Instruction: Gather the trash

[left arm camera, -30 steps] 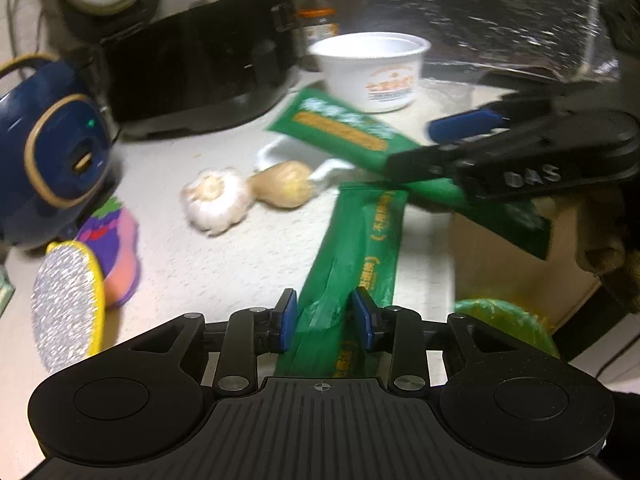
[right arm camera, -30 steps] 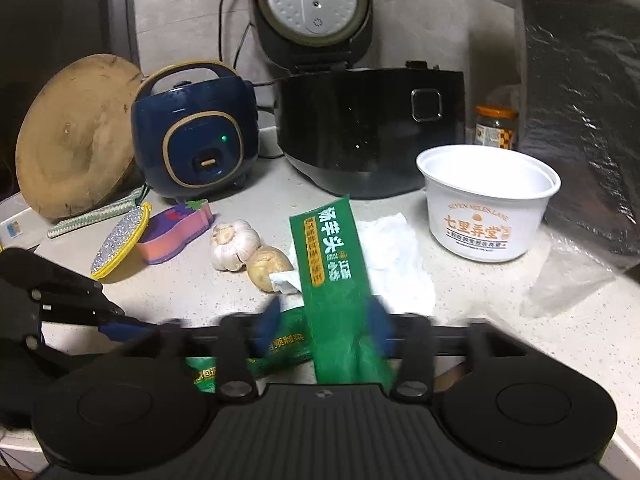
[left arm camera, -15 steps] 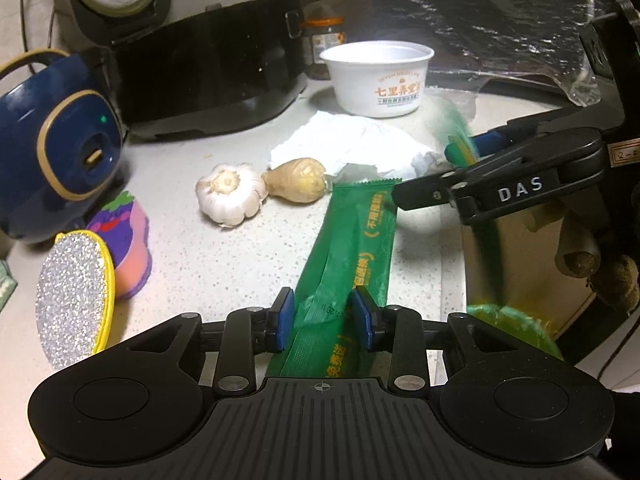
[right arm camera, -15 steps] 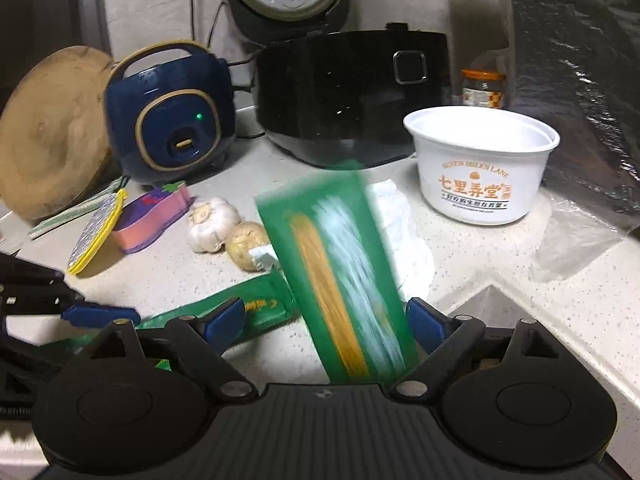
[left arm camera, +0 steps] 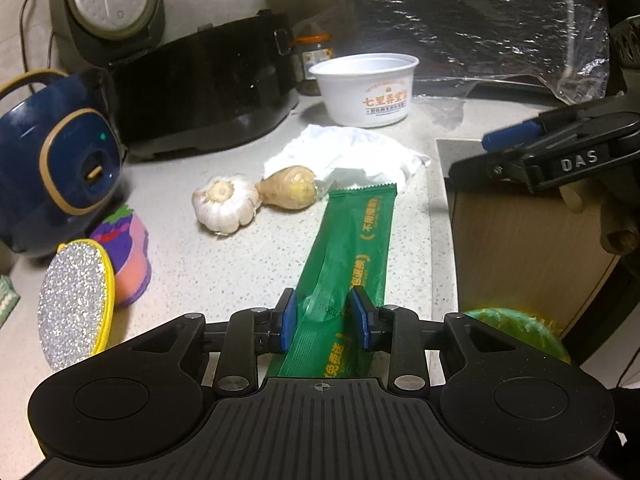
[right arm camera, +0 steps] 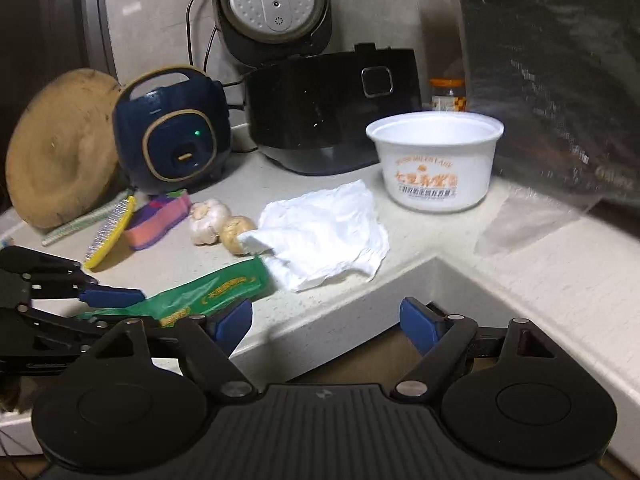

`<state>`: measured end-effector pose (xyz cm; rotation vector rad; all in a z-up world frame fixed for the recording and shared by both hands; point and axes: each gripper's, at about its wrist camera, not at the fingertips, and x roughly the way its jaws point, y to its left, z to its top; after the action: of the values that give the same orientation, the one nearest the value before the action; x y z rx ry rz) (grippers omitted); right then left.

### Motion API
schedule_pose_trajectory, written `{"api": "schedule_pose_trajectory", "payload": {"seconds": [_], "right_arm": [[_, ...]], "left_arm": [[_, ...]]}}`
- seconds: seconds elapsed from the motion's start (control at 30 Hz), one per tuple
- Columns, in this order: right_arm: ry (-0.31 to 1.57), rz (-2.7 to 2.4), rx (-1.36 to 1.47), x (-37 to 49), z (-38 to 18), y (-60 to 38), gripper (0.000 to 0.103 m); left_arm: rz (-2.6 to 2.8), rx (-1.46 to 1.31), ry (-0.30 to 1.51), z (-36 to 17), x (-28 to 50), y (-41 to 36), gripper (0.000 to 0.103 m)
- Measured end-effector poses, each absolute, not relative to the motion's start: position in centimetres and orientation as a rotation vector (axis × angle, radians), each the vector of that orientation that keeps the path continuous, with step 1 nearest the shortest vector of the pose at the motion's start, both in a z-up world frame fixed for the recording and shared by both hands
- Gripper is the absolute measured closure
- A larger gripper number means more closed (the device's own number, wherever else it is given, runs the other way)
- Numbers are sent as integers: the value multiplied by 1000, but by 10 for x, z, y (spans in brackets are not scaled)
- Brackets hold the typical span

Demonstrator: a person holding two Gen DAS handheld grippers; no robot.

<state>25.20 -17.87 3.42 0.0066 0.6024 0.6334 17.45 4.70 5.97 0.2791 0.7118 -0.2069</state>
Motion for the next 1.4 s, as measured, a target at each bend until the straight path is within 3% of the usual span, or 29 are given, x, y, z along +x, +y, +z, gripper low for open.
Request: {"api": "schedule_pose_trajectory", "payload": {"seconds": [0.33,0.63,0.8,1.17,1.4], "right_arm": [[577,644,-44,246,28,-155,21],[525,695,-66,243,39,-131,21],[527,743,-24,228,39,-130,21],[427,687,24,164,34,-202,21],[465,474,-16,135,-12,-263,21]], "left_arm": [[-213,266,708,59,167,51,73],[-216,223,704,66,151,62,87],[-204,208,675,75,137,63,90],[-268,125,587,101,105,32,92],[-435,-42,560,73,84,-15,92]]}}
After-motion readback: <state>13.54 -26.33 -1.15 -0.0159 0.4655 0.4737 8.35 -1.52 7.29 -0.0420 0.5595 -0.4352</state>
